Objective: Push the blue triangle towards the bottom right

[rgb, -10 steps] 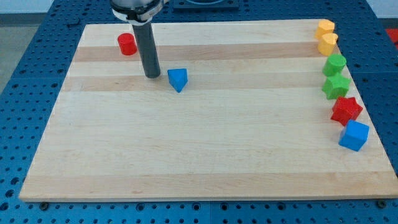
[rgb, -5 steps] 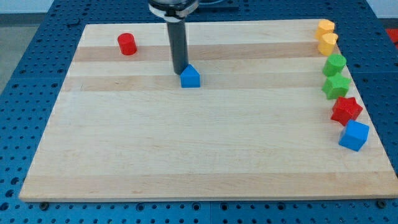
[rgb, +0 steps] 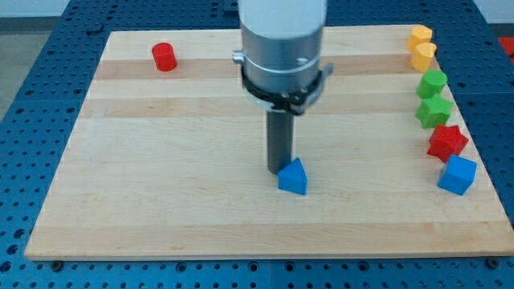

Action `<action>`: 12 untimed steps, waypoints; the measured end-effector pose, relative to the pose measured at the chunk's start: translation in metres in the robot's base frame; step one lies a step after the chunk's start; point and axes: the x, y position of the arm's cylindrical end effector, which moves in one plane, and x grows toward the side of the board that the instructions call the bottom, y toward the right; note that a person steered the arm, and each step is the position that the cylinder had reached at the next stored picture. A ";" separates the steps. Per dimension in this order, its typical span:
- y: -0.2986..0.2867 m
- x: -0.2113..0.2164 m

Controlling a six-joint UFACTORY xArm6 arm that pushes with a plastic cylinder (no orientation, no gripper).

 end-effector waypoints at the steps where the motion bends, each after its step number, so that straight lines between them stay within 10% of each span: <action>1: 0.015 0.027; 12: 0.196 0.072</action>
